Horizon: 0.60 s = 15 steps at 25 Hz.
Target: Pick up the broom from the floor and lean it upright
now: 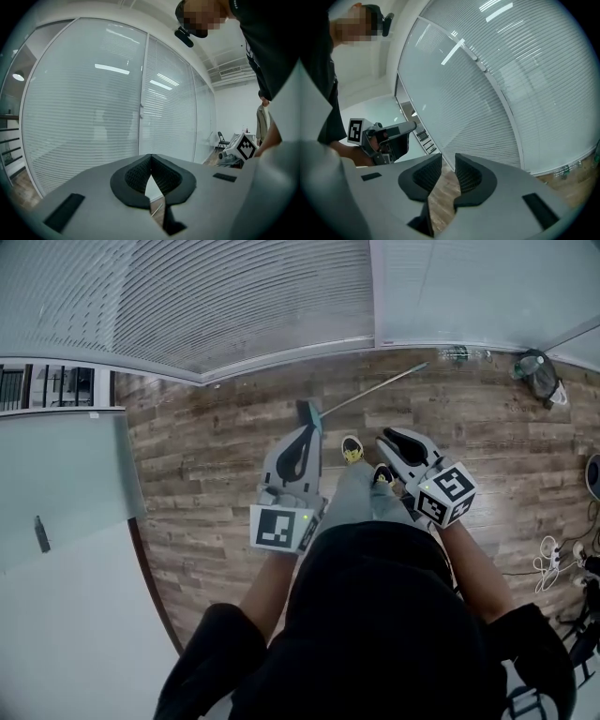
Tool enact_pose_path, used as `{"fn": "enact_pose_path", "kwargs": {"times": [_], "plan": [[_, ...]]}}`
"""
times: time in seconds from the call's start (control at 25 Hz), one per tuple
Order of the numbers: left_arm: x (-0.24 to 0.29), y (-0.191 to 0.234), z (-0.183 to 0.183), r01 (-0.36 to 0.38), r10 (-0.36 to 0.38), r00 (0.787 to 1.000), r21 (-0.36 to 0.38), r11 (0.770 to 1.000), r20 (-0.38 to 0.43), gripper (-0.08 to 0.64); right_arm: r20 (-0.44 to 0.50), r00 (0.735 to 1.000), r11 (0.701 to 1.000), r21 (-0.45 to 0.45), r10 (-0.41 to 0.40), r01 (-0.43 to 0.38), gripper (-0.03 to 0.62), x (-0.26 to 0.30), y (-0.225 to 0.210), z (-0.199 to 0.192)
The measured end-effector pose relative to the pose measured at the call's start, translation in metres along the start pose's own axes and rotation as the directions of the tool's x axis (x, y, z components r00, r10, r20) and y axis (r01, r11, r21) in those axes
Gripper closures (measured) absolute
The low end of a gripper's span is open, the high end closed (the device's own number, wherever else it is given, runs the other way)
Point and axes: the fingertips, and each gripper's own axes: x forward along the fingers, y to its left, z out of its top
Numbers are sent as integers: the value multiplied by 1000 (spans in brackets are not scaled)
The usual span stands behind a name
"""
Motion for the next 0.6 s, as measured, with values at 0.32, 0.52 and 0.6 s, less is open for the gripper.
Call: {"fn": "enact_pose_path", "kwargs": {"times": [0.32,0.52,0.6], "plan": [[44,58,8,25,-24,999,-45,999,22,537,-157,985,996,-58,-75,66,571,67,-24,1],[68,89,13,112,-106,991,-75,991,79,537,-177,982,998,-38,-65,59,572,108,-34,13],[79,95,8,153,-144,986,-97,983,89,537,-170,982,996,-47,-80,73,572,117,-40,18]]}}
